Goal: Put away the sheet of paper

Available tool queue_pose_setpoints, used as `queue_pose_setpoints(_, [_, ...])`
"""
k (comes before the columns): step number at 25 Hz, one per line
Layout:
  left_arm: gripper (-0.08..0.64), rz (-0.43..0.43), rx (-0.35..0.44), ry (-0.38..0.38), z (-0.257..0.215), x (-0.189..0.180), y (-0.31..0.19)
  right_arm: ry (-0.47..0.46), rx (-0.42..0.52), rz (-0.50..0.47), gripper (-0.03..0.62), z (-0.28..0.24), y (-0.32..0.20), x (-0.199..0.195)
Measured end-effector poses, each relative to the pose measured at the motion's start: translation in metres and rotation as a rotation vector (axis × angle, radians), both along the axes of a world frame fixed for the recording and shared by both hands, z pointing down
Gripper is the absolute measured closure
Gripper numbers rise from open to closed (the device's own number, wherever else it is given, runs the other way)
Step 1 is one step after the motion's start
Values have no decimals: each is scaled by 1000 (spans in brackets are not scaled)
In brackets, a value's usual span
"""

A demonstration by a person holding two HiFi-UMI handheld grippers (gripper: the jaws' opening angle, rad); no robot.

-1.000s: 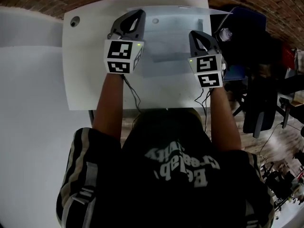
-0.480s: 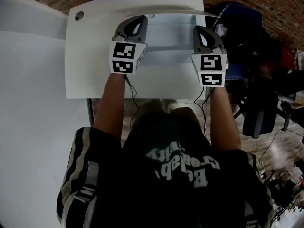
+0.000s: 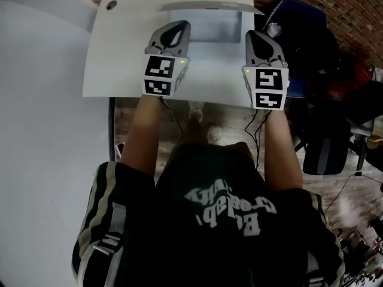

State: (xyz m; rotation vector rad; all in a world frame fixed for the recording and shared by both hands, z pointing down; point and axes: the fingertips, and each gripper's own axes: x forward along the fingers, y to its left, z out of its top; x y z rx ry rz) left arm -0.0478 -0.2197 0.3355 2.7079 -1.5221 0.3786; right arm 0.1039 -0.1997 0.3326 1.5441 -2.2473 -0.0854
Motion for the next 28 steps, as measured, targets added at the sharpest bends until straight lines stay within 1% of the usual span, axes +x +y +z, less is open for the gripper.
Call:
queue_pose_setpoints(7, [557, -26, 79, 13, -39, 17, 75, -78, 55, -14, 598, -25, 61, 20])
queue_pose_setpoints(14, [557, -23, 156, 15, -78, 30, 130, -157, 127, -14, 598, -56, 97, 36])
queue_pose_setpoints(21, [557, -26, 193, 45, -100, 34, 155, -203, 185, -36, 598, -74, 118, 40])
queue_pose_setpoints(28, [557, -37, 199, 48, -103, 28, 162, -219, 222, -65, 598, -82, 125, 32])
